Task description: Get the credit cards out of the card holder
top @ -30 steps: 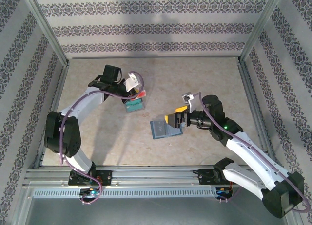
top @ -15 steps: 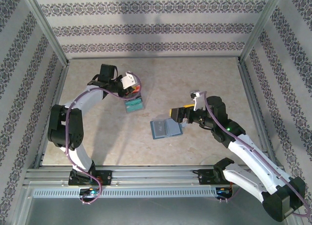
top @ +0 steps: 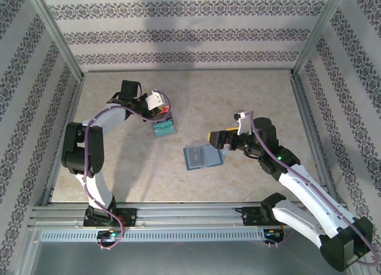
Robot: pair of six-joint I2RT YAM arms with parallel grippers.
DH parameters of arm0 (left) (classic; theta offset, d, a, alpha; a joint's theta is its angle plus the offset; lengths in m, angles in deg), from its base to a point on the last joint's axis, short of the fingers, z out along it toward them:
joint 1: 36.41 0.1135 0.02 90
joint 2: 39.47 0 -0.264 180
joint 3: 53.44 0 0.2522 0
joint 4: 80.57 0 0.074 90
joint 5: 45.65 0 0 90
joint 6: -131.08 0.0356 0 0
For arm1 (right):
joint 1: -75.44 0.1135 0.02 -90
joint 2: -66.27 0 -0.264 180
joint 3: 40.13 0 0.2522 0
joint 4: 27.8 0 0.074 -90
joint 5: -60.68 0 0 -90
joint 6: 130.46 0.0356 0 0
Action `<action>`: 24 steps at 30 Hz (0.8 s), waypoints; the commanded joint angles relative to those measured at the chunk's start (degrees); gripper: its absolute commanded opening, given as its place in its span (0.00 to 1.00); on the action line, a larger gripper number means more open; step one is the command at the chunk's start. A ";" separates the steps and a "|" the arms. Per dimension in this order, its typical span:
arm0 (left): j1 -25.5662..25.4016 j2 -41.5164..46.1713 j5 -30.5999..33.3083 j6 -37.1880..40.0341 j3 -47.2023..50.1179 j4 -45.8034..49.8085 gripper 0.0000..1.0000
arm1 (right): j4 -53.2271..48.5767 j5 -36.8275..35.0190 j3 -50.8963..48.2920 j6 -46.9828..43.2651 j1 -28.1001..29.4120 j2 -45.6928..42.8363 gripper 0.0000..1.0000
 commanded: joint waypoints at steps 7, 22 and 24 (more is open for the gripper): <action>1.38 -3.56 -2.74 1.71 -1.52 0.13 0.00 | 0.38 -0.04 -0.90 0.81 -0.99 -0.94 0.98; 1.40 -2.36 -4.13 -3.13 -4.70 2.63 0.21 | 0.57 0.86 -0.55 1.28 -0.99 -0.61 0.98; 1.32 -1.24 -4.14 -3.62 -4.70 2.77 0.21 | 0.48 0.78 -0.38 1.24 -0.99 -0.42 0.98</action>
